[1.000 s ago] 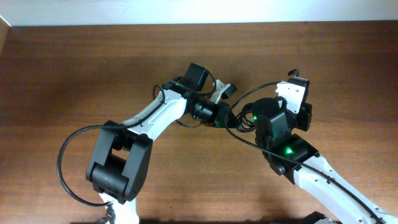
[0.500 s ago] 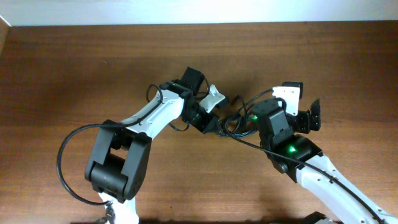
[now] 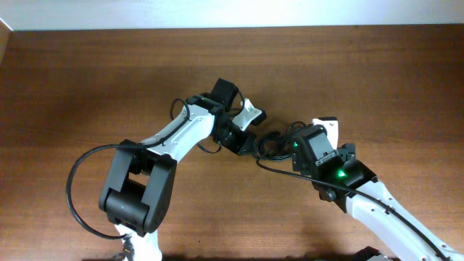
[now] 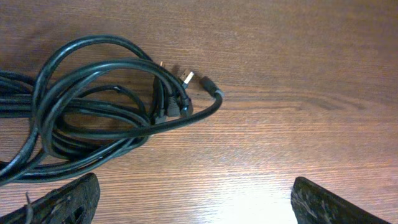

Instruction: Untangle cables

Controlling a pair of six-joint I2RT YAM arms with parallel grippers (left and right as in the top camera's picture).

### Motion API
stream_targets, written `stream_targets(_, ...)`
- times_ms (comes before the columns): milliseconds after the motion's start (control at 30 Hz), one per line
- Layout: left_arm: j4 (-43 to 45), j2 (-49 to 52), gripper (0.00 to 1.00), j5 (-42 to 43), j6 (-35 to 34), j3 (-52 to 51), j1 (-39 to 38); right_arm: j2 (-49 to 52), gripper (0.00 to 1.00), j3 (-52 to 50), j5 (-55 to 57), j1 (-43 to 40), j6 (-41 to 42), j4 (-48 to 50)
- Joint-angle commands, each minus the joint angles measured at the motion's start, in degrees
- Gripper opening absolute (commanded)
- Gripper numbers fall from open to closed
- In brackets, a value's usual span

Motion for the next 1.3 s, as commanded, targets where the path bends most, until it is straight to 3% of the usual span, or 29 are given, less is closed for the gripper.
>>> stream_targets(0, -0.33, 0.35, 0.00, 2.95, -0.50, -0.11, 0.28, 2.97, 0.99, 0.44, -1.20, -0.28, 4.42, -0.09)
stream_targets(167, -1.86, 0.33, 0.00, 3.98, -0.50, 0.57, 1.36, 14.21, 0.99, 0.44, -5.40, -0.28, 6.60, 4.83)
stream_targets(433, -5.03, 0.31, 0.00, 13.53, -0.42, 0.96, 6.03, 14.80, 0.99, 0.46, -6.14, -0.31, 12.74, 6.34)
stream_targets(567, -7.72, 0.11, 0.00, 22.03, -0.46, 1.09, 7.21, 5.18, 0.99, 1.36, -7.13, -0.35, 12.72, 1.86)
stream_targets(700, -8.50, -7.02, 0.00, 19.67, 0.79, 1.27, 7.76, -12.20, 0.99, 1.95, -12.90, -0.35, 12.72, -2.32)
stream_targets(867, -7.74, -26.18, 0.00, 15.50, -6.97, 1.27, 7.76, -26.53, 0.99, 1.95, -25.57, -0.33, 12.76, -2.25)
stream_targets(967, -6.91, -33.53, 0.00, 15.50, -12.13, 1.27, 7.76, -29.49, 0.99, 1.95, -27.69, -0.28, 12.96, -2.49)
stream_targets(1133, -6.75, -39.50, 0.00, 15.93, -24.00, 1.25, 7.72, -29.31, 0.99, 1.95, -27.93, -0.24, 24.46, -2.54)
stream_targets(1267, -6.10, -39.74, 0.00, 17.73, -27.12, 1.25, 3.96, -29.29, 0.99, 1.92, -28.59, -0.24, 34.82, -2.51)
